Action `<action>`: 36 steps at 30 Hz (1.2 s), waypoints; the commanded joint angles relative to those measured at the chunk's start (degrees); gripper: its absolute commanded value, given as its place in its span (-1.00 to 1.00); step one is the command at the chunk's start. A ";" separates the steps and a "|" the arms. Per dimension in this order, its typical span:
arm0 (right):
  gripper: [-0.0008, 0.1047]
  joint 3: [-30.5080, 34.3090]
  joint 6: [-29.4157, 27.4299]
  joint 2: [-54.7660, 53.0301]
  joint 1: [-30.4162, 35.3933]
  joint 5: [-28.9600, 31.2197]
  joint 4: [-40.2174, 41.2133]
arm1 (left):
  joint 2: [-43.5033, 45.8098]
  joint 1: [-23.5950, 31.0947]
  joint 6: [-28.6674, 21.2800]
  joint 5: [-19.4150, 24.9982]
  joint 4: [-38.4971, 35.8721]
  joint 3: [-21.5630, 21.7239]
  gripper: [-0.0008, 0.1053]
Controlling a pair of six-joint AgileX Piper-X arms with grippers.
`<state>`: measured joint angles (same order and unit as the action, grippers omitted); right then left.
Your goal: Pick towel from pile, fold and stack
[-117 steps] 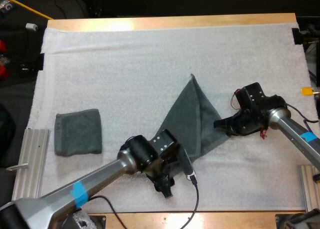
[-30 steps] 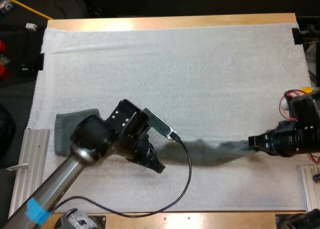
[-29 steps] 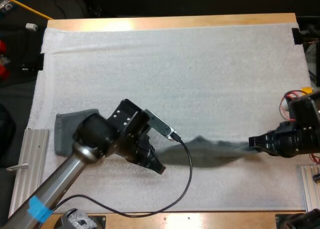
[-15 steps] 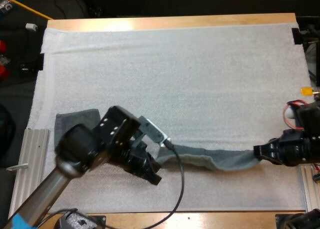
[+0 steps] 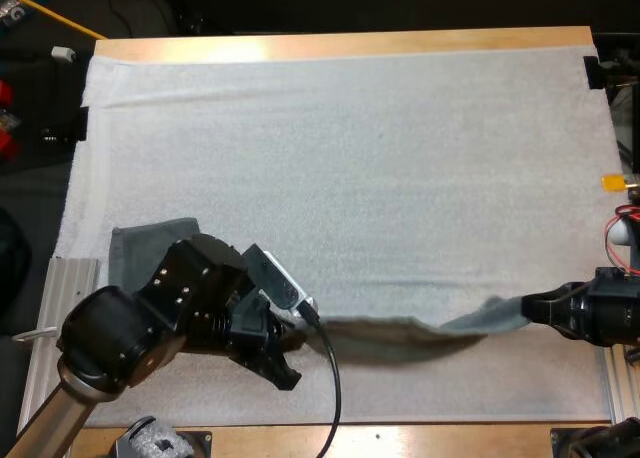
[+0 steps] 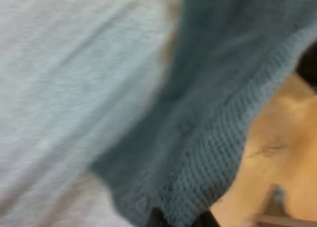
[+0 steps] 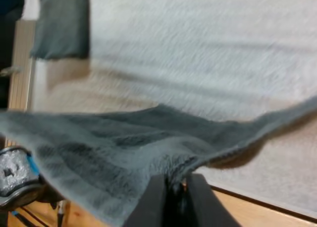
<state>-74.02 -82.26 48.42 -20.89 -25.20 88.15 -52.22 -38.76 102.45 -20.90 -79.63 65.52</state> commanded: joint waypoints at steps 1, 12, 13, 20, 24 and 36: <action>-0.99 -0.41 0.07 0.58 0.03 -0.90 0.80 | 0.08 -0.12 0.57 2.23 0.36 0.34 -0.98; -0.99 3.47 -1.16 14.79 0.03 7.17 -14.65 | -10.12 6.53 -2.60 3.70 14.12 0.14 -0.98; -0.99 4.08 -0.85 16.60 0.03 8.32 -16.55 | -12.30 7.58 -2.96 3.70 15.13 0.14 -0.98; -0.99 4.68 1.68 29.22 0.03 11.99 -28.53 | -23.87 13.57 -3.97 3.21 24.29 0.14 -0.98; -0.99 4.68 5.13 34.07 0.03 15.17 -33.87 | -28.30 15.75 -4.22 -0.47 29.30 0.14 -0.98; -0.99 4.68 13.33 43.76 0.31 18.75 -44.79 | -39.01 17.36 -4.22 -1.83 37.61 0.14 -0.98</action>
<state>-69.29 -69.30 92.37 -20.72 -6.86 43.96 -91.43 -21.38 98.30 -22.34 -42.57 65.52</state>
